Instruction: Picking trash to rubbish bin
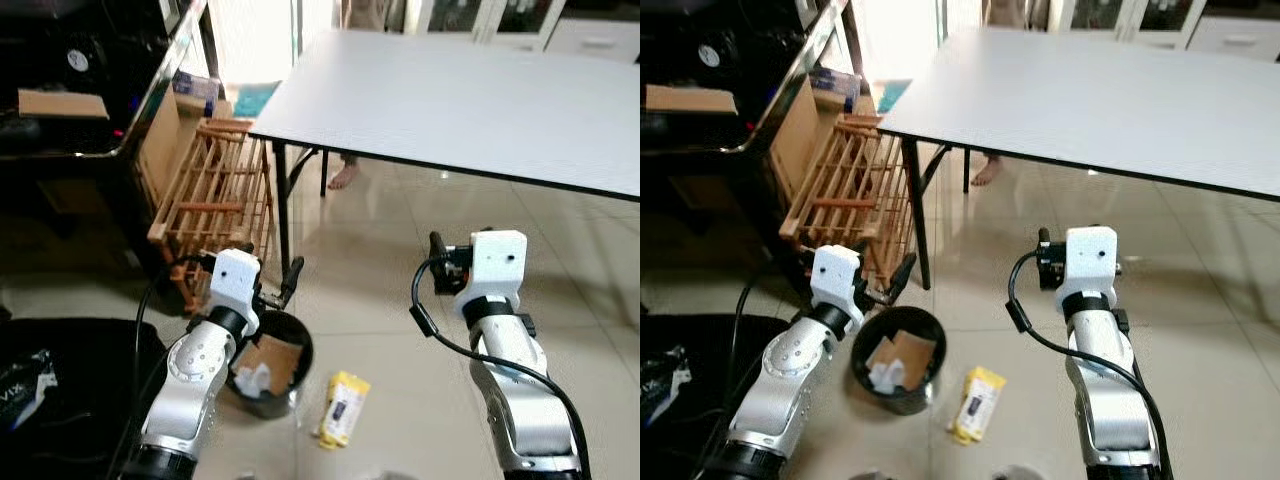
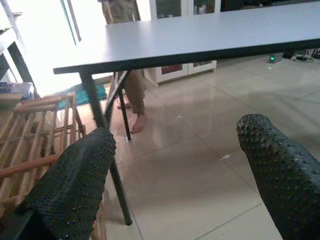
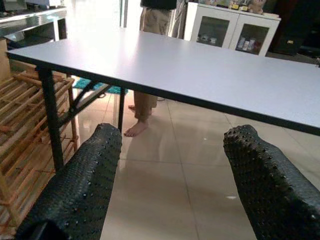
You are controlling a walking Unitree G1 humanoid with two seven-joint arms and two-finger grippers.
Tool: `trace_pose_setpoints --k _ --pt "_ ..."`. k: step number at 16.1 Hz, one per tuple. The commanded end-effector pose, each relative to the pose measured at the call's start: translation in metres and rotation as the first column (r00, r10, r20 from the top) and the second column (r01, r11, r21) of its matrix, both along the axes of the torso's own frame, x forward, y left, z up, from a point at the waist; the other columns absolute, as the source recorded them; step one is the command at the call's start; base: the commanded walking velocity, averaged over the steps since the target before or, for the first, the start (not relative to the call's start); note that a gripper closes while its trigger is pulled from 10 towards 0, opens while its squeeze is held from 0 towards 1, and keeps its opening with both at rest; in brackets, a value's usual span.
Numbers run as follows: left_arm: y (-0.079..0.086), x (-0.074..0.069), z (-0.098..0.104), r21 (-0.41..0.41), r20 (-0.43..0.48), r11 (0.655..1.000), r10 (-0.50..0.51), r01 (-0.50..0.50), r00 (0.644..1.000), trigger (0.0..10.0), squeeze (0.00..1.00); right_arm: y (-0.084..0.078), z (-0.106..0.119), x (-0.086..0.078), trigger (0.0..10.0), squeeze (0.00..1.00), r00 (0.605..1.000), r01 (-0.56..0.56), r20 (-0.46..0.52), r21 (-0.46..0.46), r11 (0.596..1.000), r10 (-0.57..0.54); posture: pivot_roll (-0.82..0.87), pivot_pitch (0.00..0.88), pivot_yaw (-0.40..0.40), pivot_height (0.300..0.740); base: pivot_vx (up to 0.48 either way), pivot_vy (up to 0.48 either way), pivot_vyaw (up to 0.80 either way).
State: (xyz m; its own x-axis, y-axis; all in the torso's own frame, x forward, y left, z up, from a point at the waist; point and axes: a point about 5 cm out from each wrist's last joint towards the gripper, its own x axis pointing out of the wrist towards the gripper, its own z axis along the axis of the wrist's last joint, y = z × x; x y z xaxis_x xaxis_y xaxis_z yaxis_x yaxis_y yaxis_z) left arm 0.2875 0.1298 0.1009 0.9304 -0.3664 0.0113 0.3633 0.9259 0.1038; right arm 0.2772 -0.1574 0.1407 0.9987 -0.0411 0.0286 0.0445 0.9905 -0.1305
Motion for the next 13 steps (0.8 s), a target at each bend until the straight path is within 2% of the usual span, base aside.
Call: trace_pose_setpoints --k 1,3,6,13 --pt "-0.0070 0.0004 0.0001 -0.002 -0.005 1.000 -0.025 0.025 1.000 10.0 0.00 -0.0059 0.0011 -0.0019 10.0 0.00 1.000 0.019 -0.005 -0.010 1.000 -0.019 -0.04 0.097 0.021 0.740 0.000 -0.480 0.00" --pt "-0.0065 0.0024 0.0012 0.002 -0.002 1.000 -0.026 0.026 1.000 10.0 0.00 -0.0042 0.0017 -0.0018 10.0 0.00 1.000 0.016 -0.007 -0.006 1.000 -0.016 -0.04 0.101 0.025 0.740 0.000 -0.480 0.00" --pt "-0.0059 0.0041 0.0002 0.009 -0.004 1.000 -0.024 0.024 1.000 10.0 0.00 -0.0020 0.0024 -0.0021 10.0 0.00 1.000 0.010 -0.008 -0.003 1.000 -0.010 -0.05 0.096 0.024 0.740 0.000 0.000 0.00" --pt "-0.0119 0.0060 -0.0002 0.006 -0.005 0.999 -0.034 0.034 0.999 10.0 0.00 0.0011 0.0080 0.0013 10.0 0.00 1.000 0.001 0.011 0.010 1.000 -0.001 -0.05 0.085 0.031 0.740 0.000 -0.480 0.00"
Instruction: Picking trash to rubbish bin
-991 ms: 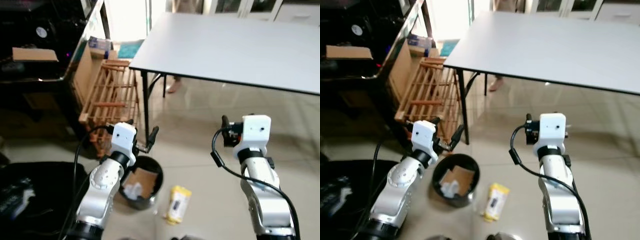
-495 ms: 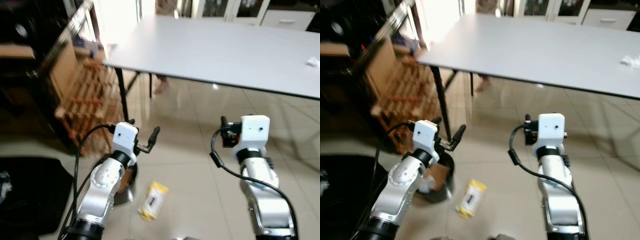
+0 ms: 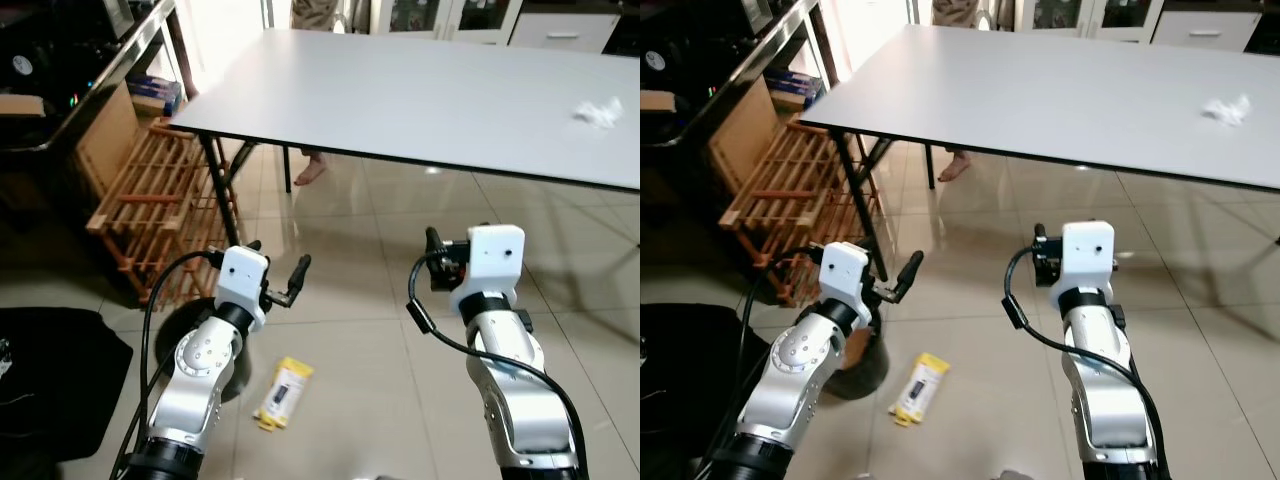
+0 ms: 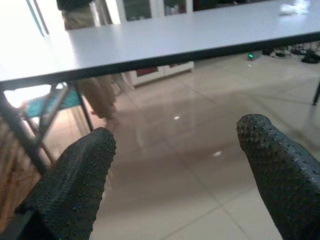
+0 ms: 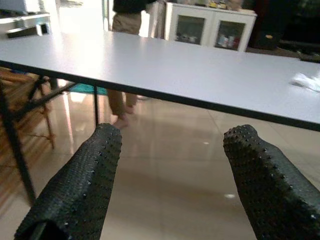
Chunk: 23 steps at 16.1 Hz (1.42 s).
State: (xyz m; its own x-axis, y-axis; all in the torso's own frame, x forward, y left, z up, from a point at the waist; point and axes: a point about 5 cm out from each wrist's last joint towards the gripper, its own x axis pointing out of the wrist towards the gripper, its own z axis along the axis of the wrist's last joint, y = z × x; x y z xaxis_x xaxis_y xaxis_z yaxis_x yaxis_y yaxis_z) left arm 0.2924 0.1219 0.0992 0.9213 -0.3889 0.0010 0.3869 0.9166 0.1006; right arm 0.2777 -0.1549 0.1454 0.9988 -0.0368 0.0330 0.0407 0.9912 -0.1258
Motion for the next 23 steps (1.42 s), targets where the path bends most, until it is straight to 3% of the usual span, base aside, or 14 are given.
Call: trace_pose_setpoints --k 1,18,23 --pt "-0.004 0.002 0.002 0.010 0.008 1.000 -0.012 0.012 1.000 10.0 0.00 0.000 0.004 0.001 10.0 0.00 1.000 0.001 0.009 0.008 1.000 -0.001 -0.05 0.083 0.032 0.740 0.000 -0.472 0.00" --pt "-0.011 0.005 -0.003 0.021 -0.006 0.999 -0.025 0.025 1.000 10.0 0.00 0.001 0.003 0.003 10.0 0.00 1.000 0.001 0.005 0.004 1.000 -0.001 -0.06 0.077 0.032 0.740 0.000 -0.469 0.00" --pt "-0.014 0.007 -0.001 0.017 -0.002 0.999 -0.051 0.051 0.999 10.0 0.00 0.001 0.003 0.002 10.0 0.00 1.000 0.017 0.005 -0.003 1.000 -0.017 -0.07 0.078 0.045 0.740 0.057 0.000 0.00"
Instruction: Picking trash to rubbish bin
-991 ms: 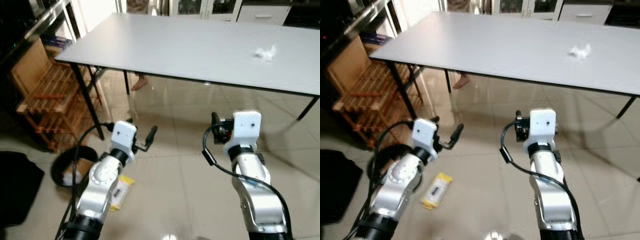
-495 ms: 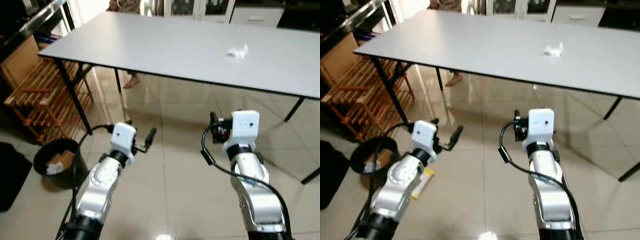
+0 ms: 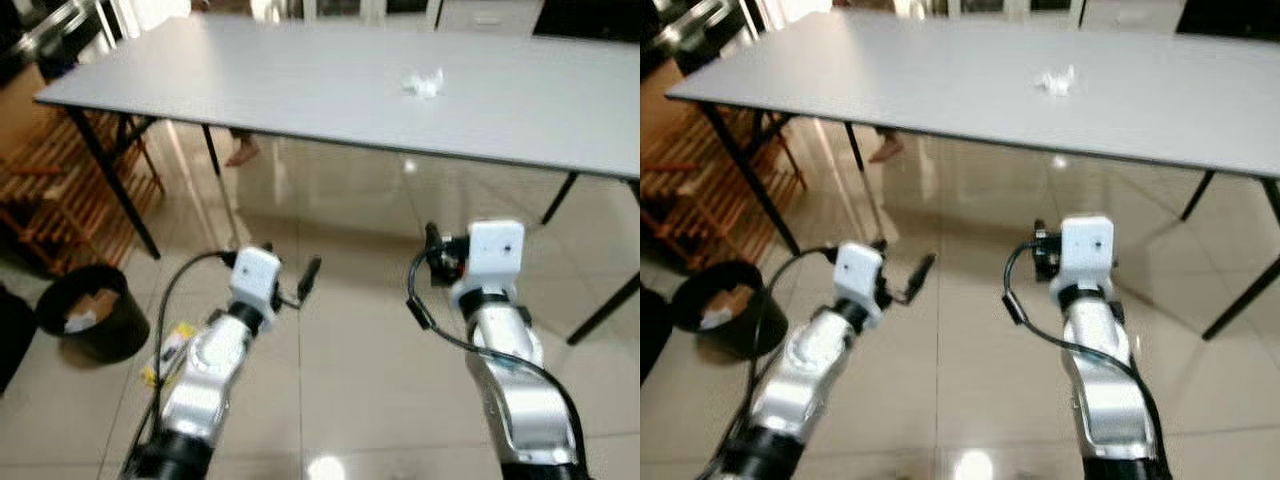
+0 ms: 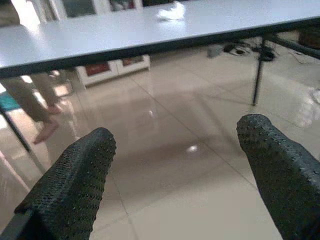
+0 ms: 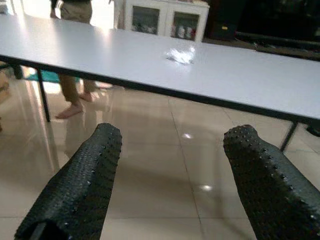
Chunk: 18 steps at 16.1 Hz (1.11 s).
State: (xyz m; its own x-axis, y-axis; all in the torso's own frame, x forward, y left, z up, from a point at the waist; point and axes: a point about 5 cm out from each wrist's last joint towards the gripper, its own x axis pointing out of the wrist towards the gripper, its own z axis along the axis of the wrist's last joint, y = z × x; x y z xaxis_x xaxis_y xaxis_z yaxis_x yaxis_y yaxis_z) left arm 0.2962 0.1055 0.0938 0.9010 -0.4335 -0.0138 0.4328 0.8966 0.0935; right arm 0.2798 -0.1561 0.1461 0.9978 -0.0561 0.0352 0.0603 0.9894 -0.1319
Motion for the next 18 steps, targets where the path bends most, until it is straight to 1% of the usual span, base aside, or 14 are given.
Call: trace_pose_setpoints --k 1,7,13,16,18 --pt "0.0026 0.0039 0.0044 0.019 0.015 1.000 -0.002 0.002 1.000 10.0 0.00 0.0015 0.0021 0.0000 10.0 0.00 1.000 0.000 0.003 0.003 1.000 0.000 -0.07 0.078 0.045 0.740 0.345 0.000 0.00" --pt "0.0011 0.0060 0.0048 0.027 0.020 0.999 -0.017 0.016 1.000 10.0 0.00 0.0002 0.0022 -0.0005 10.0 0.00 1.000 0.017 0.007 0.005 1.000 -0.017 -0.08 0.075 0.054 0.740 0.462 0.000 0.00" --pt "0.0001 0.0044 0.0042 0.028 0.023 1.000 -0.014 0.014 1.000 10.0 0.00 0.0018 0.0043 0.0015 10.0 0.00 1.000 0.009 0.015 0.000 1.000 -0.009 -0.07 0.074 0.050 0.740 0.480 0.000 0.00" --pt "0.0004 0.0057 0.0074 0.026 0.034 1.000 -0.010 0.010 0.999 10.0 0.00 0.0024 0.0079 0.0012 10.0 0.00 0.999 0.014 0.035 -0.007 1.000 -0.014 -0.07 0.074 0.050 0.740 0.480 0.000 0.00" --pt "0.0005 0.0075 0.0104 0.023 0.044 1.000 -0.007 0.005 0.999 10.0 0.00 0.0001 0.0103 0.0008 10.0 0.00 0.999 0.025 0.048 -0.011 1.000 -0.025 -0.07 0.075 0.050 0.740 0.480 0.000 0.00"
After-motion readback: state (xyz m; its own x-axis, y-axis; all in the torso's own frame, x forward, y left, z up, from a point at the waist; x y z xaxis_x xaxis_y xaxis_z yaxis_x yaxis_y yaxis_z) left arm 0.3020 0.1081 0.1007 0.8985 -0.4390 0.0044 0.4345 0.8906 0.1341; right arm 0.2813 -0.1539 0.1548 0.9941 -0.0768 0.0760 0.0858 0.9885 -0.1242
